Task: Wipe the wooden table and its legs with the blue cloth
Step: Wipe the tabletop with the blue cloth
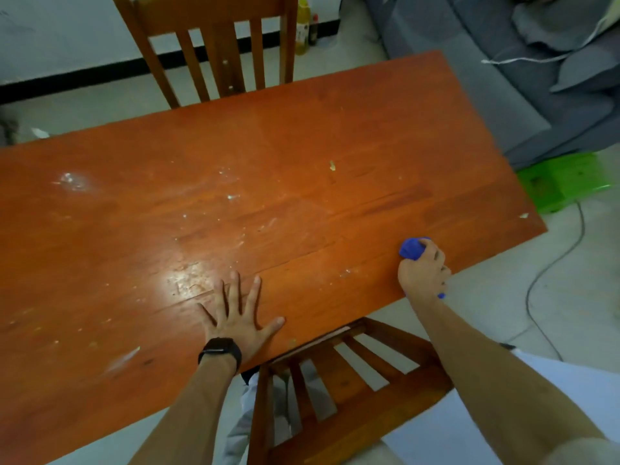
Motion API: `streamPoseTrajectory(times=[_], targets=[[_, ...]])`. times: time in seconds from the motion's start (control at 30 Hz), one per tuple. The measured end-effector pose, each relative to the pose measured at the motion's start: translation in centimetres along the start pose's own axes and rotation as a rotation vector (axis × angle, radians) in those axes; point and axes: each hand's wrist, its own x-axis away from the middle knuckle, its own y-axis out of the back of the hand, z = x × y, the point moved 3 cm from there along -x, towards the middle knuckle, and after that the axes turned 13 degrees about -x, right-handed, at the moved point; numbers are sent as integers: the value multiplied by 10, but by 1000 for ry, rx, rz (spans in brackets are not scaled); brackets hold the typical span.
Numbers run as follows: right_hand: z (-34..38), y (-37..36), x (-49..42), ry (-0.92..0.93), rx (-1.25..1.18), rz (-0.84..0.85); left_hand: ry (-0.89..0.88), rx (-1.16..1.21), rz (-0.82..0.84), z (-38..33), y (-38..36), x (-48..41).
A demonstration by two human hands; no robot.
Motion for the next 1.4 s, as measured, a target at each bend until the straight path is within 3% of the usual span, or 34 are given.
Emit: streamPoseTrajectory(times=[0.07,0.13,0.27,0.33,0.4,0.47,0.57,0.67,0.73,0.8,0.87,0.93,1.03,1.1,1.17,1.3,1.4], targets=[[7,-21,42,32,-40,-90,-3,4,16,0,1,1],[13,-47,87,62,-89,-65,-6,7,37,0,2,1],[22,-65,113,-11,-248,263,-19,1,70,0,5,2],[29,-47,89,-139,-496,467,-21,-2,78,-1,6,2],[34,-24,51,-183,-589,551,-19,0,77,-3,7,3],[30,-6,9,-77,-504,383,-8,-3,65,-4,7,2],[12,-9,-11,15,-176,73,9,-7,84,-3,6,2],[23,-42,55,-16,-71,24,22,-18,73,-1,8,2],[37,-71,96,17,-163,237,23,-16,76,-1,8,4],[47,-88,119,37,-323,590,26,0,81,-3,8,5],[55,-81,107,133,-401,723,26,12,73,-4,7,5],[58,-64,66,230,-358,516,9,19,62,-3,7,5],[38,-40,-5,175,-237,182,-11,29,44,-2,6,6],[32,-41,-3,62,-150,43,-18,38,31,-1,5,3],[43,-53,37,71,-52,-33,-38,64,37,0,4,2],[54,-105,133,157,-66,105,-95,104,42,4,4,2],[73,-118,163,-6,-514,377,-209,133,38,15,8,5]])
